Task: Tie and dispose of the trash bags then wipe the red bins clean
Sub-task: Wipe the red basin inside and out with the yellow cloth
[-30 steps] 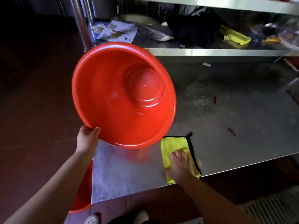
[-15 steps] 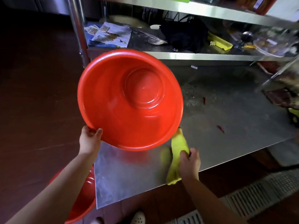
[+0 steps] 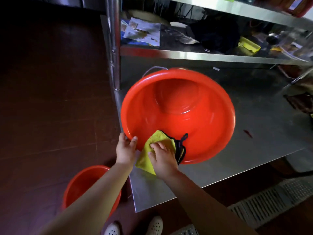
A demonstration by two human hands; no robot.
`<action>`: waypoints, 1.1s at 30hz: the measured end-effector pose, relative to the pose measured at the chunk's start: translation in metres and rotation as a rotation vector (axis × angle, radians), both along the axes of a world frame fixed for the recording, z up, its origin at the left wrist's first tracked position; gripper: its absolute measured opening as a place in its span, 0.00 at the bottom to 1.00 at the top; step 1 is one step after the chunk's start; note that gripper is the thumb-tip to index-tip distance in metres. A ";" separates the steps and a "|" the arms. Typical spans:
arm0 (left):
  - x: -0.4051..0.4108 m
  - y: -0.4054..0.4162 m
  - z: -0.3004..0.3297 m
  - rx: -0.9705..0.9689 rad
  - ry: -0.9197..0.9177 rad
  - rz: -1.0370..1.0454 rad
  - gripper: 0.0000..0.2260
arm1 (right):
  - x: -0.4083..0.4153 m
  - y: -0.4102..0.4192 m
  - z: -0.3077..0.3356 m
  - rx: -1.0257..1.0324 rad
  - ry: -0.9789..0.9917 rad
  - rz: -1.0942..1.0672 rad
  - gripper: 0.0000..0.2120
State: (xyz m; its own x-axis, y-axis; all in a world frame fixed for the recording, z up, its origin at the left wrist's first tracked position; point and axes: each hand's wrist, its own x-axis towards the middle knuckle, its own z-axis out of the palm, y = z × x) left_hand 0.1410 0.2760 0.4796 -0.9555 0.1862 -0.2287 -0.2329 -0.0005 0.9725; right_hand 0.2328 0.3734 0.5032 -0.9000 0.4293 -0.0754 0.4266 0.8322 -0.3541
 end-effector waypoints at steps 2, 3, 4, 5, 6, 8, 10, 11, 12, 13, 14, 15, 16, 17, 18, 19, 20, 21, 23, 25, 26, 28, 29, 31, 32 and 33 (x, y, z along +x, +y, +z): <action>-0.003 -0.008 -0.011 0.005 -0.036 0.002 0.07 | -0.004 -0.011 -0.017 -0.005 -0.074 0.019 0.22; -0.004 -0.010 -0.016 0.005 -0.052 -0.009 0.08 | -0.004 -0.017 -0.025 0.017 -0.093 0.017 0.25; -0.005 -0.012 -0.021 -0.001 -0.054 -0.022 0.08 | -0.005 -0.022 -0.031 0.047 -0.114 0.015 0.28; -0.005 -0.013 -0.025 -0.015 -0.037 -0.035 0.08 | -0.005 -0.026 -0.038 0.081 -0.133 0.015 0.31; -0.005 -0.013 -0.028 -0.031 -0.011 -0.046 0.08 | -0.007 -0.029 -0.044 0.105 -0.150 0.011 0.33; -0.007 -0.013 -0.033 -0.046 0.036 -0.061 0.08 | -0.015 -0.030 -0.054 0.113 -0.176 -0.027 0.34; -0.013 -0.013 -0.034 -0.049 0.087 -0.075 0.10 | -0.031 -0.025 -0.059 0.094 -0.170 -0.090 0.33; -0.017 -0.013 -0.035 -0.051 0.115 -0.088 0.11 | -0.041 -0.020 -0.060 0.084 -0.165 -0.119 0.32; -0.021 -0.013 -0.035 -0.047 0.141 -0.104 0.13 | -0.050 -0.014 -0.061 0.074 -0.162 -0.138 0.31; -0.025 -0.013 -0.035 -0.039 0.159 -0.123 0.14 | -0.059 -0.007 -0.062 0.066 -0.160 -0.149 0.31; -0.030 -0.012 -0.036 -0.027 0.168 -0.142 0.14 | -0.067 0.001 -0.063 0.060 -0.164 -0.154 0.30; -0.033 -0.012 -0.036 -0.016 0.166 -0.158 0.15 | -0.075 0.010 -0.063 0.057 -0.173 -0.154 0.30; -0.036 -0.013 -0.038 -0.009 0.161 -0.171 0.15 | -0.082 0.019 -0.065 0.052 -0.187 -0.155 0.30; -0.038 -0.013 -0.040 -0.006 0.158 -0.180 0.15 | -0.089 0.027 -0.066 0.043 -0.202 -0.159 0.30; -0.040 -0.014 -0.042 -0.005 0.161 -0.187 0.14 | -0.096 0.036 -0.067 0.035 -0.216 -0.161 0.30; -0.040 -0.015 -0.044 -0.006 0.170 -0.190 0.14 | -0.102 0.046 -0.069 0.033 -0.228 -0.160 0.30; -0.040 -0.015 -0.044 -0.008 0.179 -0.193 0.14 | -0.109 0.056 -0.069 0.037 -0.237 -0.157 0.30; -0.040 -0.015 -0.045 -0.011 0.182 -0.200 0.13 | -0.115 0.068 -0.070 0.043 -0.245 -0.153 0.30; -0.039 -0.015 -0.046 -0.015 0.184 -0.220 0.13 | -0.128 0.092 -0.071 0.047 -0.261 -0.154 0.30; -0.038 -0.014 -0.049 -0.009 0.180 -0.241 0.12 | -0.137 0.113 -0.072 0.058 -0.281 -0.169 0.30; -0.038 -0.013 -0.051 0.001 0.173 -0.248 0.11 | -0.141 0.120 -0.075 0.075 -0.288 -0.174 0.30; -0.036 -0.012 -0.054 0.026 0.152 -0.238 0.08 | -0.146 0.128 -0.079 0.118 -0.293 -0.171 0.30; -0.035 -0.012 -0.057 0.025 0.141 -0.219 0.07 | -0.148 0.129 -0.081 0.136 -0.296 -0.165 0.31; -0.031 -0.010 -0.062 0.024 0.094 -0.194 0.06 | -0.151 0.129 -0.082 0.147 -0.321 -0.153 0.32; -0.028 -0.010 -0.064 0.047 0.060 -0.192 0.06 | -0.150 0.128 -0.082 0.146 -0.337 -0.153 0.32; -0.025 -0.009 -0.066 0.053 0.039 -0.194 0.07 | -0.149 0.126 -0.081 0.142 -0.341 -0.159 0.32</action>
